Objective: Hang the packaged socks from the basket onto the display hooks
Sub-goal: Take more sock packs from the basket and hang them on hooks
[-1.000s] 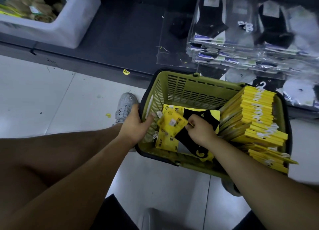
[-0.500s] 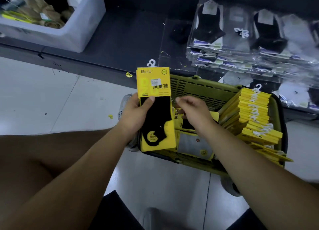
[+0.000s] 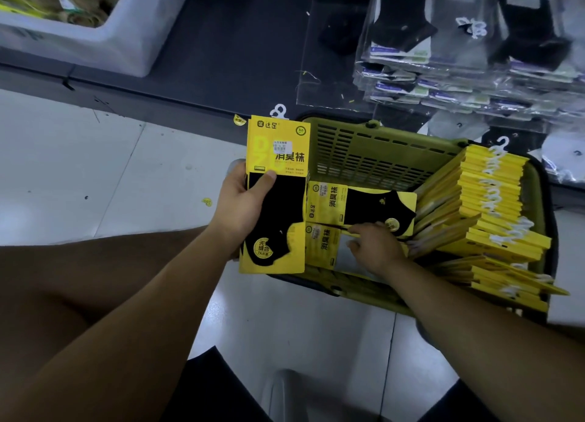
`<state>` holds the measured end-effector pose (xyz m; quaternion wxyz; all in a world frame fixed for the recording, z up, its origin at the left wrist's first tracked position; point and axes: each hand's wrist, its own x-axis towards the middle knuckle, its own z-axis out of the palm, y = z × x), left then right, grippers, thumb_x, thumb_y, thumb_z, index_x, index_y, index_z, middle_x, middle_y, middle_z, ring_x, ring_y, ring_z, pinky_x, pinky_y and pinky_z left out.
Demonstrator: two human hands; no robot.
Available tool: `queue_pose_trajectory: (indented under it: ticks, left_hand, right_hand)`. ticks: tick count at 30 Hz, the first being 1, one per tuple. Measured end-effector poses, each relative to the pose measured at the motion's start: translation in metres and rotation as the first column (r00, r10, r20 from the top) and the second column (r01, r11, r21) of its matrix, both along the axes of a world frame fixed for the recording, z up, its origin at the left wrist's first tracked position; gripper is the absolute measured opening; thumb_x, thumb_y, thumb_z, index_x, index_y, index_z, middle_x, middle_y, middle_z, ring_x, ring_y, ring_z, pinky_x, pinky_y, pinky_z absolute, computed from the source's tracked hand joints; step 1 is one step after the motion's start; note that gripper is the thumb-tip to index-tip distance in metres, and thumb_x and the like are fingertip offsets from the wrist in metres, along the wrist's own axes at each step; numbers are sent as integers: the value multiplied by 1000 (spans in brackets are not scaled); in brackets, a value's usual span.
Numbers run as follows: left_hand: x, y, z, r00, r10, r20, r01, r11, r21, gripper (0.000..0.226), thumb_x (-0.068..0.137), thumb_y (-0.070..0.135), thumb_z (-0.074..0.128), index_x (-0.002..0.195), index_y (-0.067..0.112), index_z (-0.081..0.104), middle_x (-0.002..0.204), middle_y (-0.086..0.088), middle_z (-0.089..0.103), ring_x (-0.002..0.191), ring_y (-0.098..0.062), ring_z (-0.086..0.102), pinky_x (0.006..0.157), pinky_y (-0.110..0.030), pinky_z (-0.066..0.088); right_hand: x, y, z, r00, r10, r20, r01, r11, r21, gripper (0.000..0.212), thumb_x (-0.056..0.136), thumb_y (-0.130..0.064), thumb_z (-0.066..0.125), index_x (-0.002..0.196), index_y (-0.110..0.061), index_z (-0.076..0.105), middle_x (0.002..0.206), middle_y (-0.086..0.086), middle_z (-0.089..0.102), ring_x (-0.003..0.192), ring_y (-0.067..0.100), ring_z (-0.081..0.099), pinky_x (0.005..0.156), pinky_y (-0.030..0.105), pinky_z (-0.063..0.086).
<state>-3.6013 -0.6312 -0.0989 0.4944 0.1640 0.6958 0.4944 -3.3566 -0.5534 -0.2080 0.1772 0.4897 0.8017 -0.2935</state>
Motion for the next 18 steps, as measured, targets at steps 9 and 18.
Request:
queue_pose_trajectory:
  ticks: [9,18]
  left_hand:
    - [0,0,-1,1000,-24,3,24,1000,0,22,104,28,64,124,23,71,119,-4,80,111,-30,78,103,-61,57]
    - [2,-1,6,999,7,42,-7,1000,-16,21,108,23,61,127,19,69,120,-6,80,111,-33,77,104,-61,57]
  right_hand:
    - [-6,2,-6,996,-50,-72,57,995,85,34,91,-40,66,120,-22,66,119,6,63,114,28,51,90,36,42]
    - [-3,19,20,939,-224,-261,177,965,-193,15,99,-27,60,107,-15,65,102,5,65,99,28,56,84,39,46]
